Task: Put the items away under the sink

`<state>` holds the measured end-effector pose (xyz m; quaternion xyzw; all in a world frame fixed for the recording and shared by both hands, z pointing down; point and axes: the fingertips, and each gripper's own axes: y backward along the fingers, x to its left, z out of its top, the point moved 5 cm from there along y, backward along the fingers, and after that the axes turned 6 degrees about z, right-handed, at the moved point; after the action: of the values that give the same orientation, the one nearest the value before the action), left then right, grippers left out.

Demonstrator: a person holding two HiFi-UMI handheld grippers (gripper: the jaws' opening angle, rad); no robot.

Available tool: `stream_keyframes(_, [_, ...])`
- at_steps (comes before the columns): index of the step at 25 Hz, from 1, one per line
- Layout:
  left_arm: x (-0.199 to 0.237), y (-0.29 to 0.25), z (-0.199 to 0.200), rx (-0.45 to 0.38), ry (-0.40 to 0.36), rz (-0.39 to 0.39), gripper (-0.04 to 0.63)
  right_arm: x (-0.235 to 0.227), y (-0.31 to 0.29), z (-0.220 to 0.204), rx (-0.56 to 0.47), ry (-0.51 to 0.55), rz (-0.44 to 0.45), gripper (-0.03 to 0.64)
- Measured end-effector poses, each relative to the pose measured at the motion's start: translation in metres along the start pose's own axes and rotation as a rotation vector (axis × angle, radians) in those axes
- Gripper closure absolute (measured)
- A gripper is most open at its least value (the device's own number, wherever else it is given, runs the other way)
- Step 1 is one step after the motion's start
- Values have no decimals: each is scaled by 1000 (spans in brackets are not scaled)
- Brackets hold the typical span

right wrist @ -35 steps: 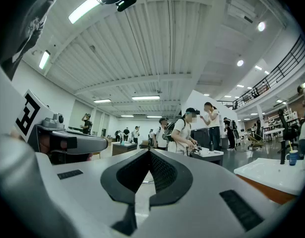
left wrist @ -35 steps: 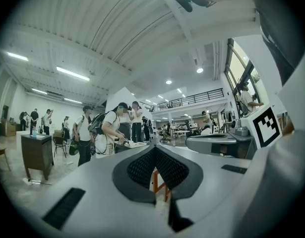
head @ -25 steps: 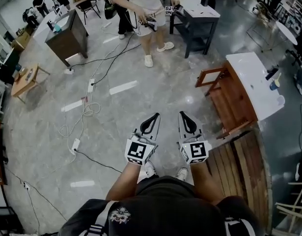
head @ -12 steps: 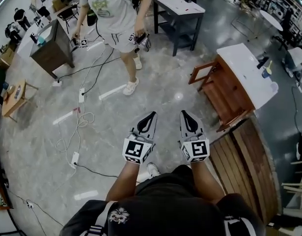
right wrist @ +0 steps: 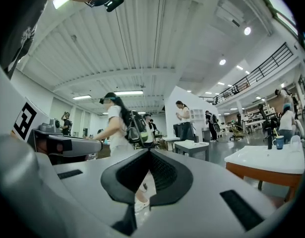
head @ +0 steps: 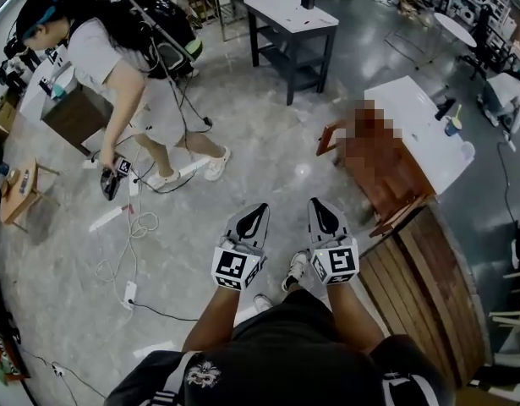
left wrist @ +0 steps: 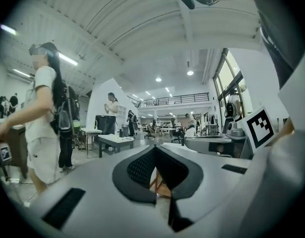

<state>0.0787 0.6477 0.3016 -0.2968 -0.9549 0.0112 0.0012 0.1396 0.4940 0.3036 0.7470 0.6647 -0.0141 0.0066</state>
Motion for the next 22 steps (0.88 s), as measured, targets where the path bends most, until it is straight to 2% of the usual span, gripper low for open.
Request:
stream_keyframes(12, [4,-154,10,39,-25,-62,595,-130,-72,11,-56,-17,-41,594])
stream_keyframes(22, [-6,-238,7,62,-36,-123,595,-198,-93,7,-49,-37,-73,594])
